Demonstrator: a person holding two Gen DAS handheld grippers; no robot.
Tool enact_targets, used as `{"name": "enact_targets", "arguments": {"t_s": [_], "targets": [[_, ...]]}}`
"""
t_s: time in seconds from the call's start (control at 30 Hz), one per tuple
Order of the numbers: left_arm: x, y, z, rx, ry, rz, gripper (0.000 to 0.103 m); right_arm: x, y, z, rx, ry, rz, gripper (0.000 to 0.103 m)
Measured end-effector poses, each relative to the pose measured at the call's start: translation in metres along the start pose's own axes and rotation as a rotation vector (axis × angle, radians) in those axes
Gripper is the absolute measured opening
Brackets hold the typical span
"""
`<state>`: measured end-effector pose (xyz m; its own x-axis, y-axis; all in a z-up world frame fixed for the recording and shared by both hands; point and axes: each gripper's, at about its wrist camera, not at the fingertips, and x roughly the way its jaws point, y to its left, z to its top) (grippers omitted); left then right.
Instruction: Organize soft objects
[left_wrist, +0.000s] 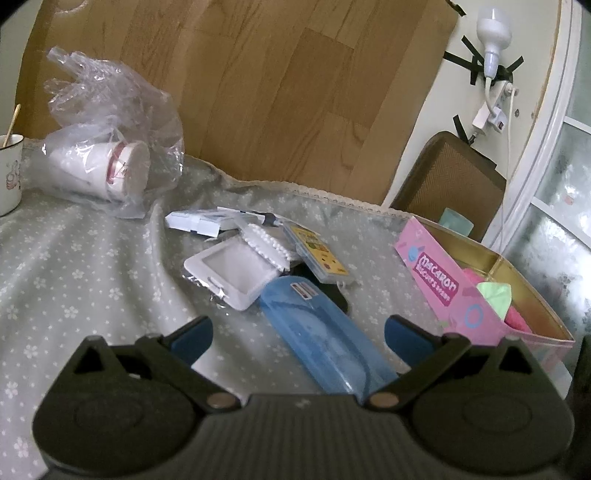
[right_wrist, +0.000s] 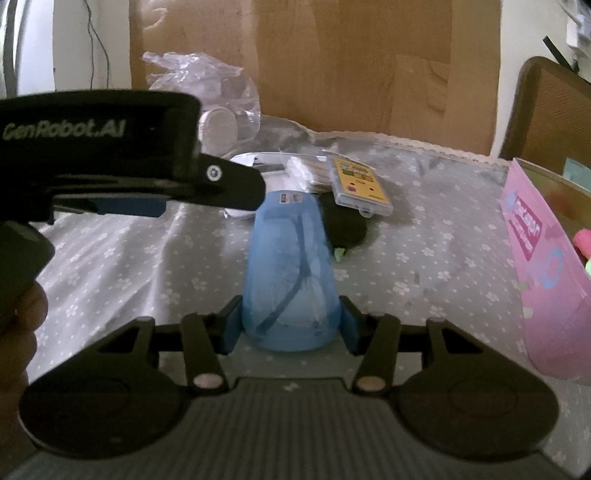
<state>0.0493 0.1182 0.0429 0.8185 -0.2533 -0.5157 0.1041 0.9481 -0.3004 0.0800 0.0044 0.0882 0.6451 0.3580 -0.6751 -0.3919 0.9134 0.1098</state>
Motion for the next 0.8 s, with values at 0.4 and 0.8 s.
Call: {"name": "enact_targets", "arguments": {"t_s": [0.4,0.8], "targets": [[0.008,0.004,0.000,0.010,-0.003,0.087,0.103,-0.004,-0.001,-0.001,-0.007,-0.007,0.049,0.056],[0.011,-0.001,-0.002,0.057,-0.002,0.105,0.103,-0.006,0.003,-0.003,-0.028,-0.008,0.074,0.056]]}}
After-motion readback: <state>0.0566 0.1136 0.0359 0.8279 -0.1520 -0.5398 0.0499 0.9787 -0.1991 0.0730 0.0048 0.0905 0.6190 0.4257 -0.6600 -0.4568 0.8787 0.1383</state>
